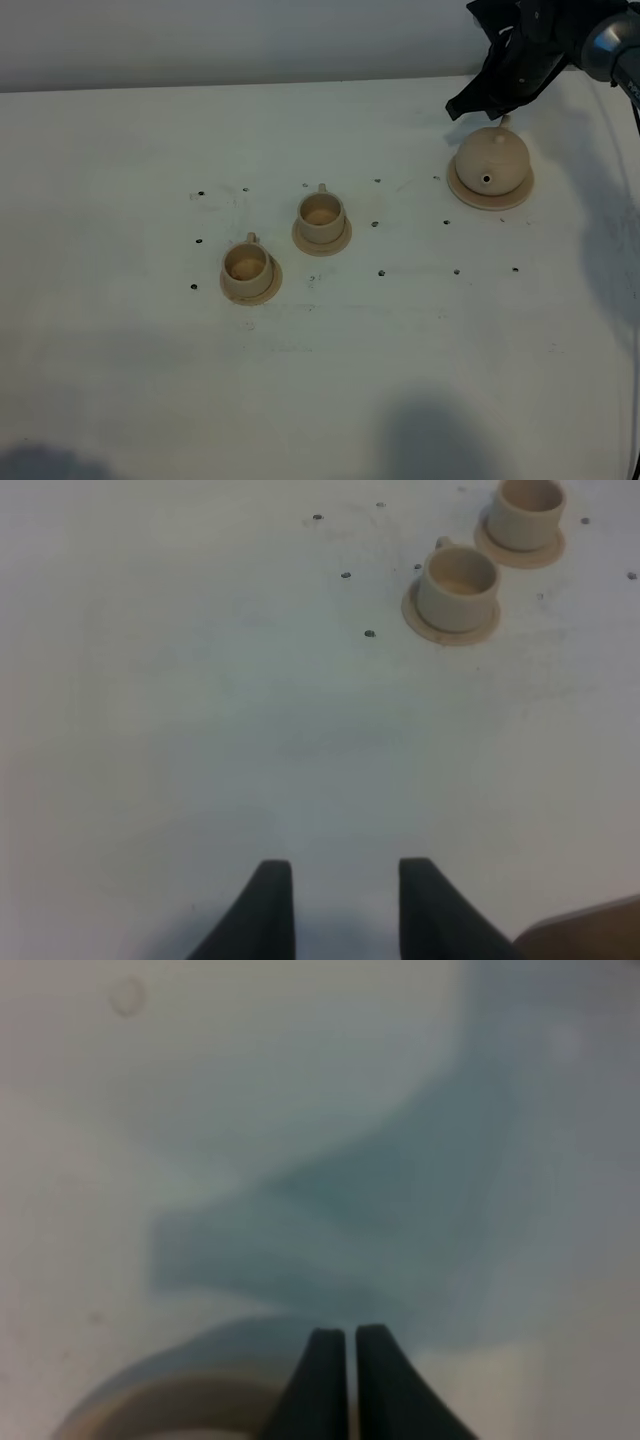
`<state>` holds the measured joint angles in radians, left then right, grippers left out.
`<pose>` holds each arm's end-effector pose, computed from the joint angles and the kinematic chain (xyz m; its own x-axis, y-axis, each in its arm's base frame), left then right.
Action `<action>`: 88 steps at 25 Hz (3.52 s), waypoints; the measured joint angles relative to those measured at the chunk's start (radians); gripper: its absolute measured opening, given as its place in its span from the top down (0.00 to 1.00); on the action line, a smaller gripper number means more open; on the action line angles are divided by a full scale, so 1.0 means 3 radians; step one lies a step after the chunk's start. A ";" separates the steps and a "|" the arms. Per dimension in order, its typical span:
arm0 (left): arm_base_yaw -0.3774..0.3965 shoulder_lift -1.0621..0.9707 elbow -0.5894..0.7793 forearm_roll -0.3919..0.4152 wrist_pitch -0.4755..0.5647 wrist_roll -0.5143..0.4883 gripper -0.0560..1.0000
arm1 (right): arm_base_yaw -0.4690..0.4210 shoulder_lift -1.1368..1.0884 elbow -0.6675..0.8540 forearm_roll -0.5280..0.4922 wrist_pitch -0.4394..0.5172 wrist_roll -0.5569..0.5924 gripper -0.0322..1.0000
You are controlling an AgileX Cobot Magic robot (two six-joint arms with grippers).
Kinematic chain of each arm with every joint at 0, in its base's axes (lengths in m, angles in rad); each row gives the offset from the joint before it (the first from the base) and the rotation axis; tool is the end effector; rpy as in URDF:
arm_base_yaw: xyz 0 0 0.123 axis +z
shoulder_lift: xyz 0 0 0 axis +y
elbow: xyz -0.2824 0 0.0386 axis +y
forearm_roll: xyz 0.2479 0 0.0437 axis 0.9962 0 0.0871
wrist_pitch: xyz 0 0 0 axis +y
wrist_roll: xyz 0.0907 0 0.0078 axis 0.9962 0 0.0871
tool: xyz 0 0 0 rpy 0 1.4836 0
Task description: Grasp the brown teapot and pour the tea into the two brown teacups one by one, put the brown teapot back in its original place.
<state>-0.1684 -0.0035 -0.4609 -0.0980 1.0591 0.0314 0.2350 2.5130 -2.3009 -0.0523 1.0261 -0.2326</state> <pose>-0.0024 -0.0075 0.2667 -0.4813 0.0649 -0.8741 0.2326 0.9710 -0.0559 0.5258 0.1217 0.1653 -0.8029 -0.4560 -0.3840 -0.4357 0.8885 -0.1443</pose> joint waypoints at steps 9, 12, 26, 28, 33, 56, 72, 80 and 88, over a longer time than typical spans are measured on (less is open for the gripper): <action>0.0000 0.0000 0.0000 0.0000 0.0000 0.0000 0.72 | 0.0000 0.0000 -0.0116 -0.0074 0.0214 0.0039 0.95; 0.0000 0.0000 0.0000 0.0000 0.0000 0.0000 0.72 | 0.0000 0.0000 -0.0116 -0.0082 0.0218 0.0046 0.95; 0.0000 -0.0003 0.0000 0.0000 0.0003 0.0000 0.72 | 0.0000 0.0000 -0.0127 -0.0252 0.0345 0.0099 0.95; 0.0000 -0.0003 0.0000 0.0000 0.0003 0.0000 0.72 | 0.0000 0.0000 -0.0130 -0.0264 0.0367 0.0102 0.95; 0.0000 -0.0003 0.0000 0.0000 0.0003 0.0000 0.72 | 0.0000 0.0000 -0.0134 -0.0304 0.0447 0.0103 0.95; 0.0000 -0.0003 0.0000 0.0000 0.0003 0.0000 0.72 | 0.0000 0.0000 -0.0134 -0.0527 0.0618 0.0265 0.95; 0.0000 -0.0003 0.0000 0.0000 0.0003 0.0000 0.72 | 0.0000 0.0000 -0.0134 -0.0549 0.0618 0.0366 0.95; 0.0000 -0.0003 0.0000 0.0000 0.0003 0.0000 0.72 | 0.0000 -0.0021 -0.0048 -0.0551 0.0618 0.0374 0.95; 0.0000 -0.0003 0.0000 0.0000 0.0003 0.0000 0.72 | 0.0000 -0.0080 -0.0035 -0.0537 0.0637 0.0411 0.95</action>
<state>-0.1684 -0.0044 -0.4609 -0.0980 1.0598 0.0314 0.2350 2.4890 -2.3114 -0.2133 1.2173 -0.1094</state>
